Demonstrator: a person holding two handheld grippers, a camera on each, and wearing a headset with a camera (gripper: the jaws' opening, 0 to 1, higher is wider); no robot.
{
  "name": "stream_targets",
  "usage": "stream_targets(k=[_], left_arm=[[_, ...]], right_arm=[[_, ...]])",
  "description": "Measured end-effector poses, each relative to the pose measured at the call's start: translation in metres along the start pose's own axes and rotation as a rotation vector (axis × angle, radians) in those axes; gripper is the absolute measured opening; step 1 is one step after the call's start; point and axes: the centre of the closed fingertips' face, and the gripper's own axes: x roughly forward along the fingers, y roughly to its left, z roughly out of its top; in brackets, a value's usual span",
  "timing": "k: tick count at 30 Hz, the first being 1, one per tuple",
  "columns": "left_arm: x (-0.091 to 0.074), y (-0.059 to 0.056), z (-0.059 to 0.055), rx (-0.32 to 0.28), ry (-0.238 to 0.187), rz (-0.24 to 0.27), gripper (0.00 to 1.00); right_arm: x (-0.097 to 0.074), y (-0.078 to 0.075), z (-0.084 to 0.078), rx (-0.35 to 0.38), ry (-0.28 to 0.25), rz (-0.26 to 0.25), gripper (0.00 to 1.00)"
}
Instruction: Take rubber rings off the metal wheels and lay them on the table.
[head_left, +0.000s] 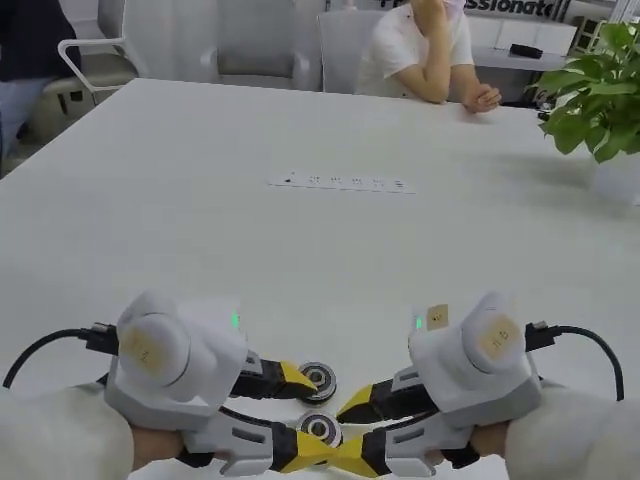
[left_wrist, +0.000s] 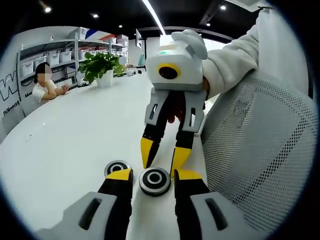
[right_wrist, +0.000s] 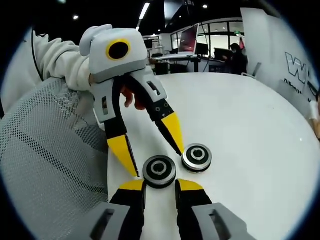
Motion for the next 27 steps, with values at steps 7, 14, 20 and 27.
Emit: stream_targets(k=[7, 14, 20, 27], left_arm=[[0.0031, -0.0043, -0.001, -0.002, -0.005, -0.014, 0.15], [0.0027, -0.0014, -0.0057, 0.014, 0.003, -0.005, 0.12], [0.001, -0.0022, -0.0049, 0.047, -0.012, -0.018, 0.08], [0.0012, -0.0018, -0.0054, 0.033, -0.018, -0.014, 0.08]], right_arm=[[0.0001, 0.0003, 0.0003, -0.005, -0.001, 0.001, 0.2], [0.0002, 0.0002, -0.0002, -0.007, 0.001, 0.0, 0.19], [0.0005, -0.0003, -0.0012, -0.012, 0.007, -0.002, 0.18], [0.0009, -0.0005, -0.0027, -0.029, 0.017, -0.006, 0.15]])
